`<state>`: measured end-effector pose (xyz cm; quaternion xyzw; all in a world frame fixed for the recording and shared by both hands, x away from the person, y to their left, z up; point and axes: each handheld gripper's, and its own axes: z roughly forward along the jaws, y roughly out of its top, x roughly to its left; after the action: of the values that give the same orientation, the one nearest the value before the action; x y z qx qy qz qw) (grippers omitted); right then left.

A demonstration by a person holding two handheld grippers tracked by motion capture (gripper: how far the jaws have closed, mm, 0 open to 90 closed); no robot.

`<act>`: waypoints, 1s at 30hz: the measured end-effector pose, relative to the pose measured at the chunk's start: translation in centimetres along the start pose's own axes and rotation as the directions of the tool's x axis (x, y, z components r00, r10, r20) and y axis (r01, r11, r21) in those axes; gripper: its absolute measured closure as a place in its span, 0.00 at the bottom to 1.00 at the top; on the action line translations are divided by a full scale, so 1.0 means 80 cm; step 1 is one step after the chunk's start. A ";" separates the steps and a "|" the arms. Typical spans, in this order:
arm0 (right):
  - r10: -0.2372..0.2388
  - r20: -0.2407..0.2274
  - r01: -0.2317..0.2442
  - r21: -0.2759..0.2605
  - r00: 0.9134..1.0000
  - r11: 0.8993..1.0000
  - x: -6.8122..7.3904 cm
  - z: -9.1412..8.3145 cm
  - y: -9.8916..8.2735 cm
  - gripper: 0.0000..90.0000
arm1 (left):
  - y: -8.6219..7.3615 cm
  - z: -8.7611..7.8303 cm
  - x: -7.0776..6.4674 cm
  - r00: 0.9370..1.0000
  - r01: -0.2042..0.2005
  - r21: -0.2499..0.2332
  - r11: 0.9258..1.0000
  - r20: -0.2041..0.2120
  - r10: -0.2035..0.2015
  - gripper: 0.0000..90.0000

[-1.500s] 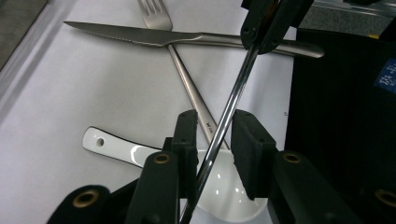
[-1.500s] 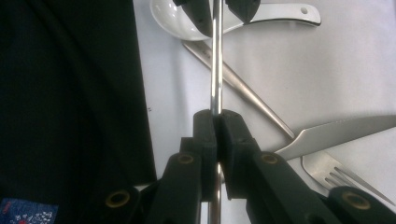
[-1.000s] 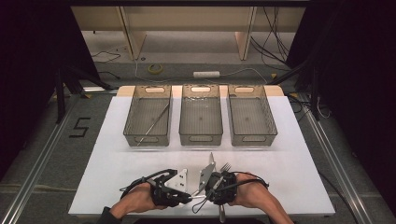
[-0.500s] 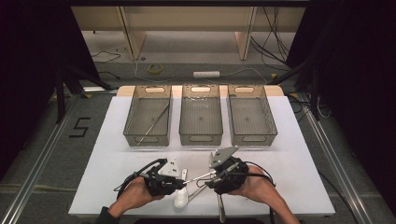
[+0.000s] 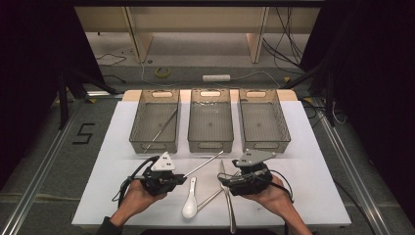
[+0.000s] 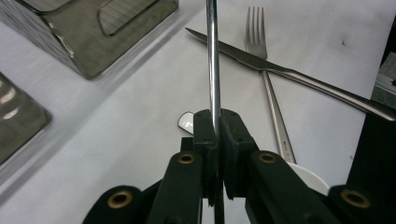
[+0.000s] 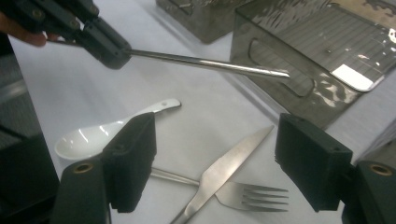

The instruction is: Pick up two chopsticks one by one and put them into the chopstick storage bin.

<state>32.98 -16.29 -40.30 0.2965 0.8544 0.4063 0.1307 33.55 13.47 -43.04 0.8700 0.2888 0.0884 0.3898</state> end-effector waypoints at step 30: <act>0.133 0.048 -0.128 -0.095 0.990 0.987 -0.015 -0.035 -0.059 0.28 | 0.015 -0.037 0.075 0.957 0.220 -0.198 0.955 -0.145 -0.251 0.95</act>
<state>30.71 -21.06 -42.14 0.3563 0.8098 0.4445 0.1402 37.87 18.10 -40.60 0.7797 0.4134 0.1401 0.4489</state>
